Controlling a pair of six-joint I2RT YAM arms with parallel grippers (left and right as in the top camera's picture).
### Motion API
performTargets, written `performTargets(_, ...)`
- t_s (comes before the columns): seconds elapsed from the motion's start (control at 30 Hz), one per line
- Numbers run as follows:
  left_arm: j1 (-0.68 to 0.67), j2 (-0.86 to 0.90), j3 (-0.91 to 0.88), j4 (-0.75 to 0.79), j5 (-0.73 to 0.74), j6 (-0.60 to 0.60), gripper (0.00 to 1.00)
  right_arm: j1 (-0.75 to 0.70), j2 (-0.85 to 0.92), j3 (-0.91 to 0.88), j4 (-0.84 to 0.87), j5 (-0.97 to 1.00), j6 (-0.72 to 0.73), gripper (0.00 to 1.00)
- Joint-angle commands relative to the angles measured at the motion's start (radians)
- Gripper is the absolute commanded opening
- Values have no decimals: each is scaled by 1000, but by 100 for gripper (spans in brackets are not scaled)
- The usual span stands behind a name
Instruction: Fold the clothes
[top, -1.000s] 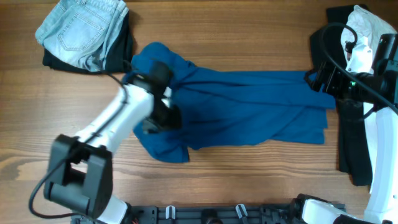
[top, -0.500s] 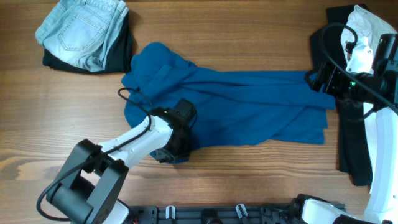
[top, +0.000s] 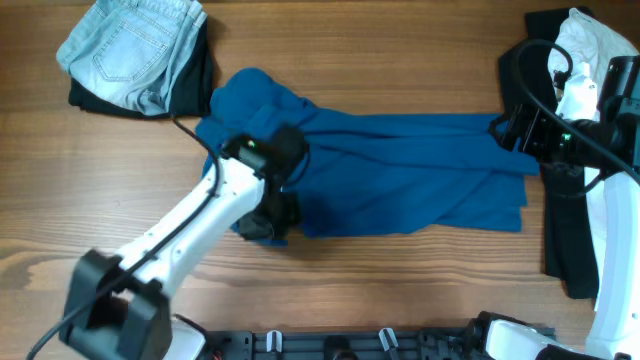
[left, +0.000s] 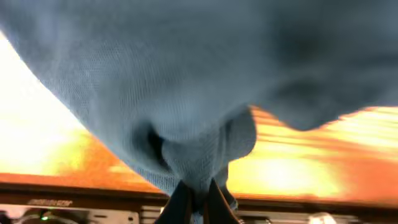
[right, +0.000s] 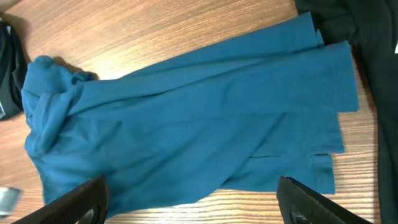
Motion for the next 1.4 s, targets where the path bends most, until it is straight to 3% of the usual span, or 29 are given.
performTargets(0.0, 6, -32, 84, -6, -63, 55, 4, 7, 13, -1, -2, 6, -8, 87)
performTargets(0.23, 25, -32, 85, 251, -326, 107, 4, 8, 69, -2, -25, 6, -15, 86)
performTargets(0.37, 64, -32, 85, 433, -327, 106, 4, 8, 70, -2, -23, 6, -14, 85)
performTargets(0.47, 84, -32, 85, 513, -327, 106, 4, 8, 69, -4, -45, 64, 2, 78)
performTargets(0.63, 132, -32, 85, 499, -323, 103, 4, 8, 34, -153, -40, 190, 99, 78)
performTargets(0.87, 201, -32, 85, 496, -283, 103, 4, 7, 5, -490, 235, 240, 281, 78)
performTargets(1.07, 231, -36, 85, 492, -283, 103, 4, 5, 5, -525, 324, 361, 328, 84)
performTargets(1.37, 232, -36, 85, 491, -286, 103, 4, -111, 35, -591, 467, 334, 325, 81)
